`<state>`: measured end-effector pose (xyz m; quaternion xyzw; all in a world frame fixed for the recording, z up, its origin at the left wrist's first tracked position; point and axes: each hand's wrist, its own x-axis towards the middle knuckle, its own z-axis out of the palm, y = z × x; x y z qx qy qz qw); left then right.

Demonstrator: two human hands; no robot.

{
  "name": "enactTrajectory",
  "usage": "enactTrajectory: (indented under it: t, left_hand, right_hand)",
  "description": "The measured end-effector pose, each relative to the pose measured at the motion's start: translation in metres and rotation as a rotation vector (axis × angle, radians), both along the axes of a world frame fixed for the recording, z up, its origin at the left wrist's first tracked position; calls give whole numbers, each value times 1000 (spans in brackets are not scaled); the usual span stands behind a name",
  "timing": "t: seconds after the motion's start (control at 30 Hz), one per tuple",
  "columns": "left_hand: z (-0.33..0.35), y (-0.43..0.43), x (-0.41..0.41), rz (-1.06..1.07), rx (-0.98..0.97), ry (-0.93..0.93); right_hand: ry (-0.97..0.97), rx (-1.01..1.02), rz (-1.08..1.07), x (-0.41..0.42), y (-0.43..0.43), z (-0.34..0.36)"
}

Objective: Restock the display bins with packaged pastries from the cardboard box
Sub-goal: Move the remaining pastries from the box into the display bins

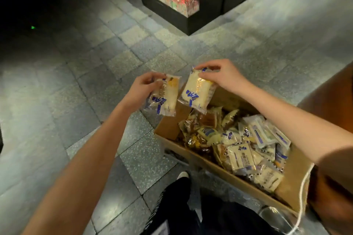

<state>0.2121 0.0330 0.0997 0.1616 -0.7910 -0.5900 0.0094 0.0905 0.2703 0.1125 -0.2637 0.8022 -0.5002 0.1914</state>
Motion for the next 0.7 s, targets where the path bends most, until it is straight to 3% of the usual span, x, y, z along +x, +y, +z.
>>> enactTrajectory:
  t: [0.23,0.7]
  left_hand:
    - [17,22,102,204,-73,-2]
    - [43,90,382,761,-72,-58]
  right_hand:
    - [-23,75,348,45,-15,23]
    - [-56,-266,742,244,-100,59]
